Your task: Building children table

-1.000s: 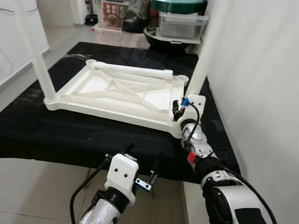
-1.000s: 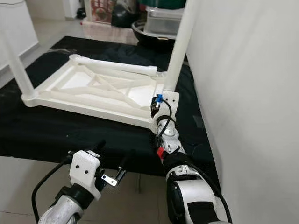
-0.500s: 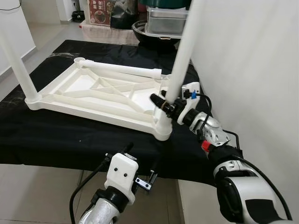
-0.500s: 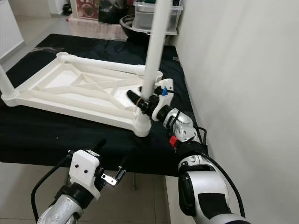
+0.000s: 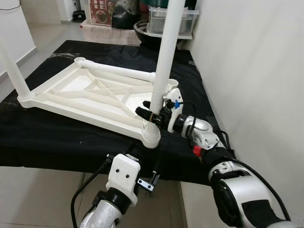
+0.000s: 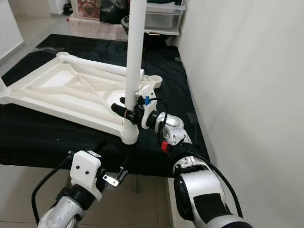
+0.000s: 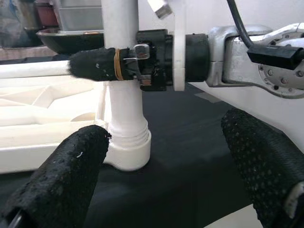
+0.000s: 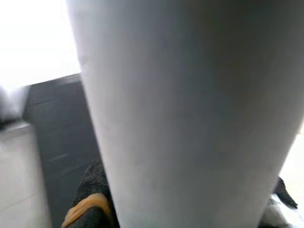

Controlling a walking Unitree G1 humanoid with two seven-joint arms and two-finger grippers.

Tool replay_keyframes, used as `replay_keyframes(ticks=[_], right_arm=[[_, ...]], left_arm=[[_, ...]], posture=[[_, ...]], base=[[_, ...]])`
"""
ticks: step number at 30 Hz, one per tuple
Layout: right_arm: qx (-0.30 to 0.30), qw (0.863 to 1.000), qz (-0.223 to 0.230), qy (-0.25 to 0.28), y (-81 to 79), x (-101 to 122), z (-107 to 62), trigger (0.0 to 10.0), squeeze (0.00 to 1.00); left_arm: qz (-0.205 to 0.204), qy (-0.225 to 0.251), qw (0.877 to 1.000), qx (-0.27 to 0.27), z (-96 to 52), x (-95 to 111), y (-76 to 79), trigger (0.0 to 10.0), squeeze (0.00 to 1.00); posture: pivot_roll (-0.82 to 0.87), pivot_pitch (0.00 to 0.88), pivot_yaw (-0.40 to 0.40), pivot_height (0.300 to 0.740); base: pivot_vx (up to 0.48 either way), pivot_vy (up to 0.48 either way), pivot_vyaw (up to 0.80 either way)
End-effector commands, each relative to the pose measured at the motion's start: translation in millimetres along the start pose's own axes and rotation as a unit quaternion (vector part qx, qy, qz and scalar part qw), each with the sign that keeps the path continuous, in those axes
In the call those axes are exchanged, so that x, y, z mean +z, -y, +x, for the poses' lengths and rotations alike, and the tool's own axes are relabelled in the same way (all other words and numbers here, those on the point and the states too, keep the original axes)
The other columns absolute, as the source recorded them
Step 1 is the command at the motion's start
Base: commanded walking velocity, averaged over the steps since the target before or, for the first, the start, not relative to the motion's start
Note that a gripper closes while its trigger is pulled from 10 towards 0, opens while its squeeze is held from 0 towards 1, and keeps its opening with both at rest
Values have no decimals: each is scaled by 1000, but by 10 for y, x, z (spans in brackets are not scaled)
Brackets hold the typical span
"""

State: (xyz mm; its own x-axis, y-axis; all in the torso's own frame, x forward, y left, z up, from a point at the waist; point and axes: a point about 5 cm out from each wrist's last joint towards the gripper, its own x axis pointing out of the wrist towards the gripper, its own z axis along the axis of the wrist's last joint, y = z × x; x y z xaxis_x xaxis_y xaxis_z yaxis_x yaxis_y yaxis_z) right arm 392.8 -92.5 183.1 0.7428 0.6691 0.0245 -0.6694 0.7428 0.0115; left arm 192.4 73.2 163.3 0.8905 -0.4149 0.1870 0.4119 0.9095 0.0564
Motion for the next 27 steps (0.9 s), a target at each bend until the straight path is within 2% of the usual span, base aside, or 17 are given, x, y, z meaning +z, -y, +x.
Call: replay_keyframes(ticks=[1, 2, 3, 4, 5, 6, 7, 8, 9, 10, 11, 14, 15, 20, 21, 26, 27], right_arm=[[-71, 997, -2, -31, 121, -65, -44, 0, 0], [-71, 997, -2, -31, 121, -65, -44, 0, 0], [-154, 987, 10, -50, 220, -140, -95, 0, 0], [-154, 987, 10, -50, 220, -140, -95, 0, 0], [-266, 961, 23, -75, 336, -297, -220, 0, 0], [-266, 961, 23, -75, 336, -297, -220, 0, 0], [-340, 935, 36, -93, 398, -421, -328, 0, 0], [-340, 935, 36, -93, 398, -421, -328, 0, 0], [-392, 913, 47, -105, 430, -508, -410, 0, 0], [-392, 913, 47, -105, 430, -508, -410, 0, 0], [-437, 891, 63, -108, 424, -579, -466, 0, 0], [-437, 891, 63, -108, 424, -579, -466, 0, 0], [-461, 879, 65, -102, 400, -593, -474, 10000, 0], [-459, 882, 69, -77, 357, -547, -428, 10000, 0], [-448, 891, 59, -40, 330, -450, -373, 10000, 1000], [-434, 900, 33, 1, 331, -308, -329, 10000, 1000], [-404, 914, 11, 39, 333, -158, -283, 10000, 0]], left_arm=[[1, 2, 1000, 3, -11, 3, 1, 10000, 0], [1, 2, 1000, 3, -11, 3, 1, 10000, 0], [4, 5, 1000, 10, -12, 11, -10, 10000, 0], [4, 5, 1000, 10, -12, 11, -10, 10000, 0], [7, 9, 1000, 15, -10, 21, -20, 10000, 0], [7, 9, 1000, 15, -10, 21, -20, 10000, 0], [9, 12, 1000, 18, -9, 28, -26, 10000, 0], [9, 12, 1000, 18, -9, 28, -26, 10000, 0], [11, 14, 1000, 20, -9, 33, -30, 10000, 0], [11, 14, 1000, 20, -9, 33, -30, 10000, 0], [14, 16, 1000, 19, -10, 37, -30, 10000, 0], [14, 16, 1000, 19, -10, 37, -30, 10000, 0], [16, 16, 1000, 18, -12, 40, -29, 10000, 0], [16, 16, 1000, 17, -11, 40, -27, 10000, 0], [17, 15, 1000, 16, -11, 38, -24, 10000, 0], [16, 14, 1000, 15, -10, 35, -23, 10000, 0], [16, 13, 1000, 15, -11, 31, -22, 10000, 0]], posture=[[112, 89, -111, 740], [112, 89, -111, 740], [104, 90, -108, 740], [104, 90, -108, 740], [106, 92, -108, 740], [106, 92, -108, 740], [106, 91, -110, 740], [106, 91, -110, 740], [106, 91, -110, 740], [106, 91, -110, 740], [108, 93, -108, 740], [108, 93, -108, 740], [105, 93, -107, 740], [105, 92, -108, 740], [105, 91, -109, 740], [108, 91, -112, 740], [106, 87, -109, 740]], base=[[0, 0, 0], [0, 0, 0], [0, 0, 0], [0, 0, 0], [0, 0, 0], [0, 0, 0], [0, 0, 0], [0, 0, 0], [0, 0, 0], [0, 0, 0], [0, 0, 0], [0, 0, 0], [0, 0, 0], [0, 0, 0], [0, 0, 0], [0, 0, 0], [0, 0, 0]])
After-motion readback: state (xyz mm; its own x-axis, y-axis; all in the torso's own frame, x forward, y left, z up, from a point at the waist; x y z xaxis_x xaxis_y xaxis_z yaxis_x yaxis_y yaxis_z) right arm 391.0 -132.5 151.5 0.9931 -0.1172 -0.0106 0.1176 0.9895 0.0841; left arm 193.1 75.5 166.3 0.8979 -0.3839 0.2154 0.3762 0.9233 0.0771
